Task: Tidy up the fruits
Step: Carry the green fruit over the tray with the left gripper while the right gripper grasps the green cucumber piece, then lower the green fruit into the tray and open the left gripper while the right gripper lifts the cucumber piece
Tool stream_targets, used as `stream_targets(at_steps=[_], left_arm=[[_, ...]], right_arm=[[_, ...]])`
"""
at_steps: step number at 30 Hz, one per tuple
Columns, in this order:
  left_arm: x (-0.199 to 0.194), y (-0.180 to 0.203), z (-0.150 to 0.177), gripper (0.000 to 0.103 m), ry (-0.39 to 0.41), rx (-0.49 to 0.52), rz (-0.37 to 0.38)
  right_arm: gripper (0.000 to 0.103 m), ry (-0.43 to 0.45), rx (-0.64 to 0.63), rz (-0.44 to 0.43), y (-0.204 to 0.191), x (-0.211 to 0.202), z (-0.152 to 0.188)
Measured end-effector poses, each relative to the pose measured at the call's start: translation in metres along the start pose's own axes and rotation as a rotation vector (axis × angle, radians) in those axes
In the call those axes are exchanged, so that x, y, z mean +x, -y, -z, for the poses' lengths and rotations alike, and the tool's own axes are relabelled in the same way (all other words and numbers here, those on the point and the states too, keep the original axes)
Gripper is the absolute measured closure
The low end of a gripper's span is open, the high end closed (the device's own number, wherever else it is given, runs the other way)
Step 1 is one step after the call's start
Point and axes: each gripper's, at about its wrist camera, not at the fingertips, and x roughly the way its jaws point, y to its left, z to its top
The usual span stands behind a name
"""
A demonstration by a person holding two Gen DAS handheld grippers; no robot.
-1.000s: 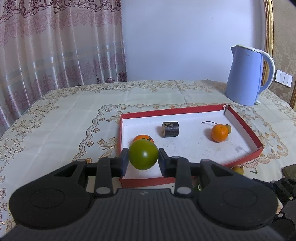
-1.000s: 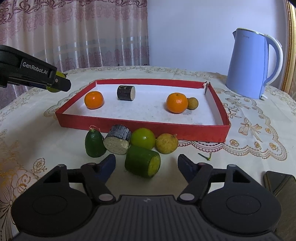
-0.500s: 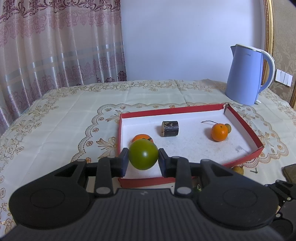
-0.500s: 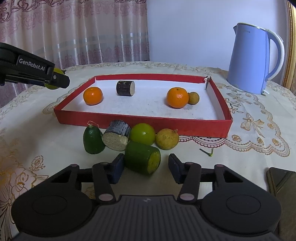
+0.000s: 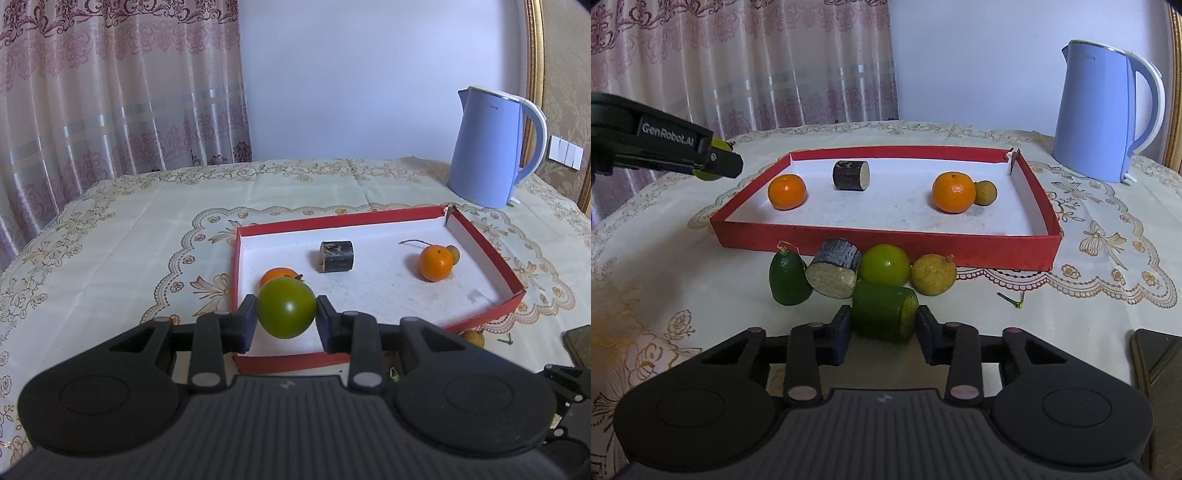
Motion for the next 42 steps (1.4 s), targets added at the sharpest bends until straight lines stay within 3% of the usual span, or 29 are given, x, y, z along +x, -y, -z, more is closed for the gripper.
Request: stream_targets(at_steps=[24, 33, 42], left_arm=[[0.001, 0.022, -0.006, 0.072, -0.002, 0.032, 0.008], [0.011, 0.044, -0.022, 0.072, -0.012, 0.055, 0.070], [0.048, 0.078, -0.043, 0.072, -0.054, 0.090, 0.138]], right_arm=[[0.073, 0.012, 0.060, -0.056, 0.022, -0.016, 0.000], [0.073, 0.041, 0.075, -0.060, 0.033, -0.027, -0.001], [0.074, 0.055, 0.093, -0.048, 0.046, -0.035, -0.004]])
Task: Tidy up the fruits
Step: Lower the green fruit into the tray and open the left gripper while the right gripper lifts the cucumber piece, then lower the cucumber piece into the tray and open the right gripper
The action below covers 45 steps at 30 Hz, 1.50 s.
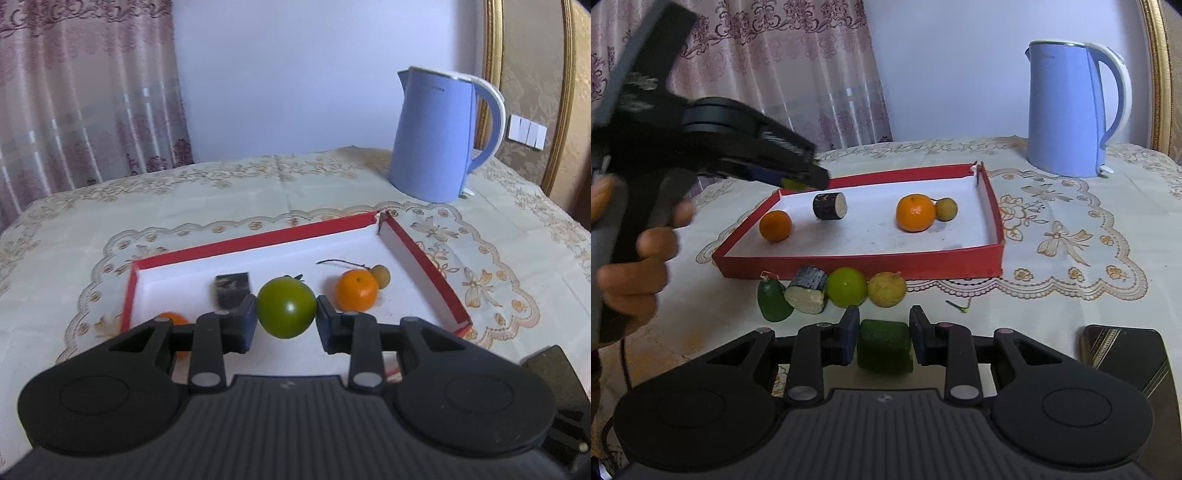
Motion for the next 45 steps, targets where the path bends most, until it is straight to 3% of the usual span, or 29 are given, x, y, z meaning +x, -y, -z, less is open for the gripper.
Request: stream_targets(at_steps=[10, 22, 24, 30, 37, 45], left_arm=[[0.062, 0.002, -0.022, 0.072, -0.055, -0.002, -0.012], [0.093, 0.000, -0.018, 0.072, -0.093, -0.003, -0.011], [0.093, 0.003, -0.019, 0.065, -0.085, 0.008, -0.014], [0.079, 0.007, -0.023, 0.033, -0.010, 0.026, -0.035], [0.045, -0.019, -0.023, 0.026, -0.012, -0.053, -0.111], [-0.022, -0.042, 0.019, 0.014, 0.044, -0.095, -0.228]], right_arm=[[0.074, -0.002, -0.017, 0.011, 0.002, 0.001, -0.005], [0.074, 0.011, -0.051, 0.023, -0.002, -0.001, -0.014], [0.074, 0.016, -0.056, 0.027, -0.002, -0.002, -0.017], [0.074, 0.037, -0.073, 0.035, -0.003, -0.006, -0.025], [0.075, 0.069, -0.084, 0.040, -0.001, -0.003, -0.045], [0.074, 0.100, -0.094, 0.036, -0.001, 0.019, -0.073]])
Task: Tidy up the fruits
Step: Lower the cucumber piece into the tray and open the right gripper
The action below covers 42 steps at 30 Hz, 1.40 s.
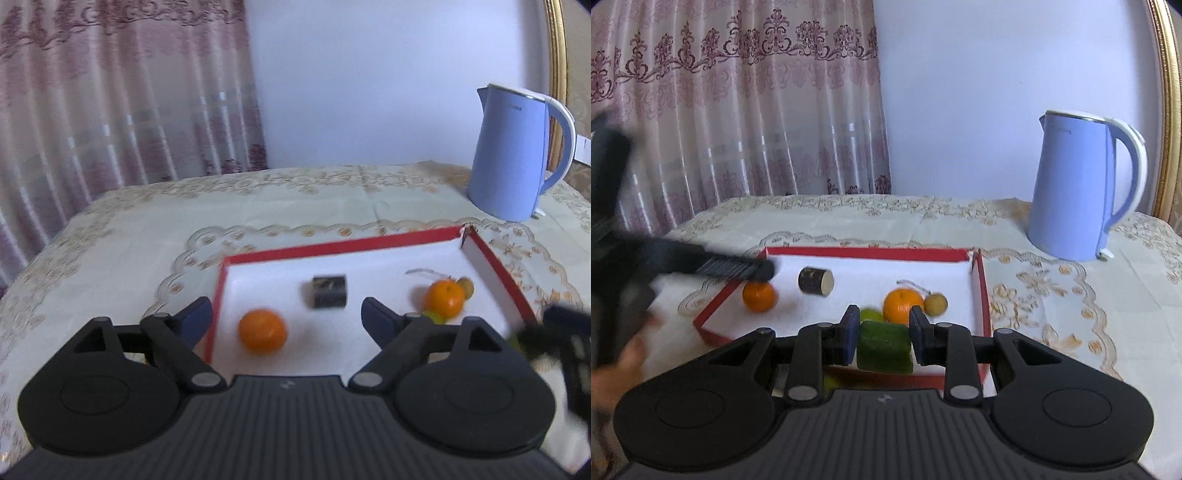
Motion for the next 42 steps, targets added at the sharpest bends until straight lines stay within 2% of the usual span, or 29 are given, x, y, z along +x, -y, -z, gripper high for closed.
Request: stream_targets(at_steps=[3, 7, 12, 19, 28, 33, 35, 37, 39, 42], left_arm=[[-0.016, -0.010, 0.017, 0.013, -0.008, -0.022, 0.008], [-0.033, -0.019, 0.035, 0.012, -0.005, -0.050, -0.021], [-0.043, -0.029, 0.054, 0.010, -0.023, -0.071, -0.022], [-0.053, -0.036, 0.069, 0.010, -0.019, -0.054, -0.049], [-0.058, -0.038, 0.074, 0.010, -0.008, -0.051, -0.037], [-0.061, -0.041, 0.076, 0.004, -0.001, -0.045, -0.016], [-0.063, -0.041, 0.079, 0.000, 0.015, -0.033, 0.001], [-0.065, -0.039, 0.082, 0.000, 0.021, -0.025, 0.019], [-0.065, -0.034, 0.084, 0.000, 0.024, -0.003, 0.033], [-0.064, -0.019, 0.086, 0.000, 0.028, 0.043, 0.035]], right_arm=[[0.074, 0.001, -0.001, 0.004, 0.002, 0.017, -0.011], [0.074, -0.001, 0.001, -0.002, 0.001, 0.043, -0.026], [0.074, -0.023, 0.008, -0.011, -0.005, 0.080, -0.041], [0.074, -0.071, 0.014, -0.002, -0.008, 0.126, -0.051], [0.074, -0.135, 0.044, 0.027, -0.008, 0.160, -0.052], [0.074, -0.157, 0.067, 0.033, -0.004, 0.146, -0.052], [0.066, -0.154, 0.069, 0.038, -0.002, 0.128, -0.049], [0.030, -0.154, 0.060, 0.061, -0.002, 0.109, -0.043], [0.015, -0.112, 0.046, 0.091, -0.002, 0.084, -0.033], [0.012, -0.075, 0.043, 0.096, -0.001, 0.053, -0.019]])
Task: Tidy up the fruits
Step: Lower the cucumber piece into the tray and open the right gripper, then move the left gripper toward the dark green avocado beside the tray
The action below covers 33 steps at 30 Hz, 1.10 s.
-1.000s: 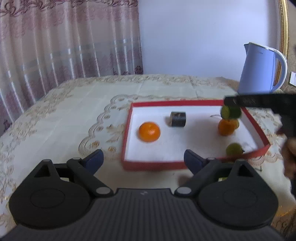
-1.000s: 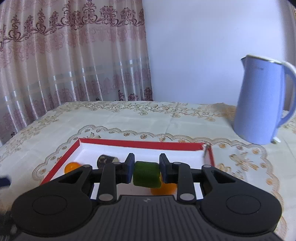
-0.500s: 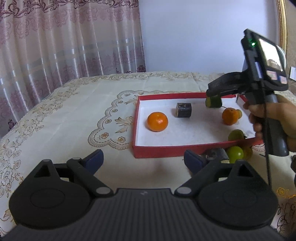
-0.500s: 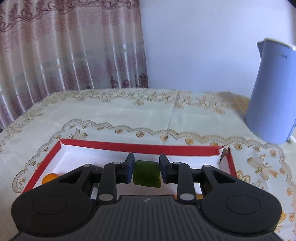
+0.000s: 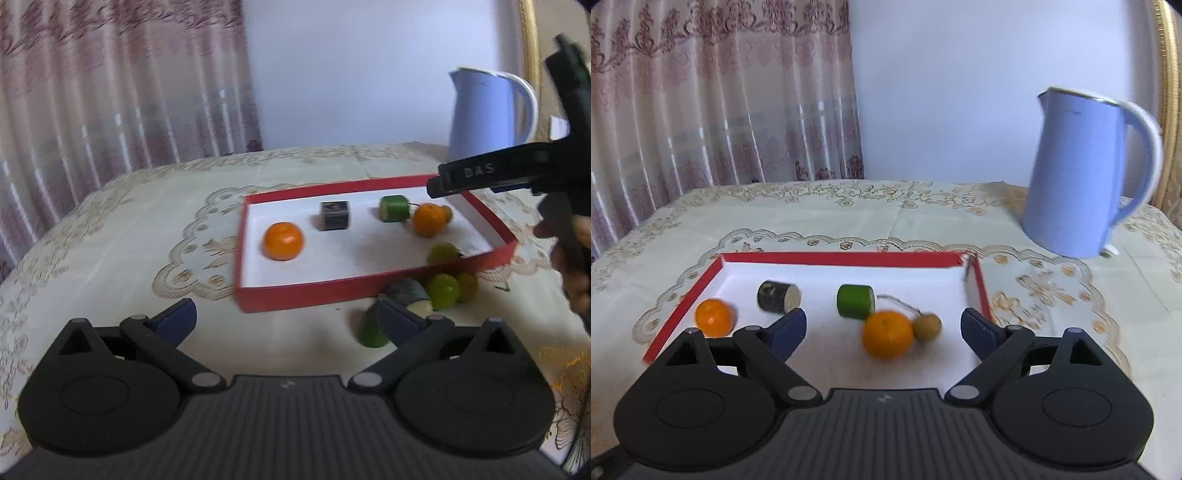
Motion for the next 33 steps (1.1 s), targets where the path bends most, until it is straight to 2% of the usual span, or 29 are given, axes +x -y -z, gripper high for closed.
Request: stream_targets(at_steps=[4, 9, 13, 18, 21, 23, 26, 28, 33], left_arm=[[0.004, 0.021, -0.005, 0.000, 0.017, 0.038, 0.001], [0.027, 0.039, -0.011, 0.000, -0.038, 0.066, -0.002], [0.043, 0.043, -0.009, 0.000, -0.082, 0.073, -0.045], [0.041, 0.020, -0.004, 0.000, -0.089, 0.022, -0.074], [0.037, 0.002, -0.002, 0.000, -0.091, 0.016, -0.187], [0.033, -0.014, 0.000, 0.000, -0.093, -0.009, -0.215], [0.024, -0.032, -0.002, 0.000, -0.074, -0.050, -0.181], [0.019, -0.037, -0.003, 0.000, -0.048, -0.065, -0.123], [0.019, -0.024, 0.001, 0.000, -0.006, -0.034, -0.052]], right_arm=[[0.011, 0.004, 0.080, -0.002, 0.015, -0.021, 0.019], [0.010, -0.008, 0.096, 0.039, 0.023, -0.032, 0.039], [0.006, -0.005, 0.114, 0.042, 0.026, -0.038, 0.047], [0.006, 0.000, 0.110, 0.034, 0.025, -0.043, 0.051], [0.006, -0.001, 0.080, 0.028, 0.020, -0.045, 0.054], [0.005, -0.007, 0.072, 0.023, 0.017, -0.046, 0.057], [0.002, 0.008, 0.089, 0.000, 0.016, -0.050, 0.061], [0.001, 0.035, 0.074, 0.000, 0.015, -0.054, 0.063], [0.001, 0.053, 0.048, 0.035, 0.015, -0.061, 0.065]])
